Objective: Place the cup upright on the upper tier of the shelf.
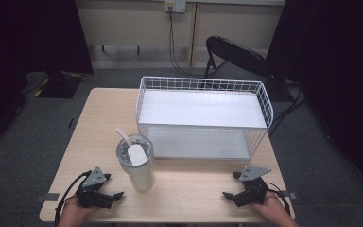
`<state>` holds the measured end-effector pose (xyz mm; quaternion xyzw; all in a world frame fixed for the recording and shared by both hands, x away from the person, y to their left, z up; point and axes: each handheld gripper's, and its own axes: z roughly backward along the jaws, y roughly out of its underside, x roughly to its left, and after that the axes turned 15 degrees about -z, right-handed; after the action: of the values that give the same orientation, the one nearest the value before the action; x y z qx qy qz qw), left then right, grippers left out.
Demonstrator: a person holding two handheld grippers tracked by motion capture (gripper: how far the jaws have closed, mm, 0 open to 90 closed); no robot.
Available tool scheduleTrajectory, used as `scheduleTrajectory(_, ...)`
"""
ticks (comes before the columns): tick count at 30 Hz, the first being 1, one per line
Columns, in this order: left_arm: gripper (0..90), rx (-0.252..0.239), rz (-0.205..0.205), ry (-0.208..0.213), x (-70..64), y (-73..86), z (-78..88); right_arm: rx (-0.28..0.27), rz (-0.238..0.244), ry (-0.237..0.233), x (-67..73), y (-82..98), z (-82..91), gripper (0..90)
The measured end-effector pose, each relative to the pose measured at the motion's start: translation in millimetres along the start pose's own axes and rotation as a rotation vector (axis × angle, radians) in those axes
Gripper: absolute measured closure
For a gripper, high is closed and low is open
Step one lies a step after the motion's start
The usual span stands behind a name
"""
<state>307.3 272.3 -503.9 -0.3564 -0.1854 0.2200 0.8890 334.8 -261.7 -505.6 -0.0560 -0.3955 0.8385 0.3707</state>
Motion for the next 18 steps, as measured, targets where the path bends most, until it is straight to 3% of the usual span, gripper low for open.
scheduleTrajectory(13,15.4,0.001,0.017,0.014,0.9,-0.3,2.6,0.001,0.005,-0.004,-0.8,-0.2,0.1,11.6)
scheduleTrajectory(18,15.8,-0.007,0.02,0.046,-1.7,-5.5,4.1,0.001,0.005,-0.004,-0.8,-0.2,0.1,11.6)
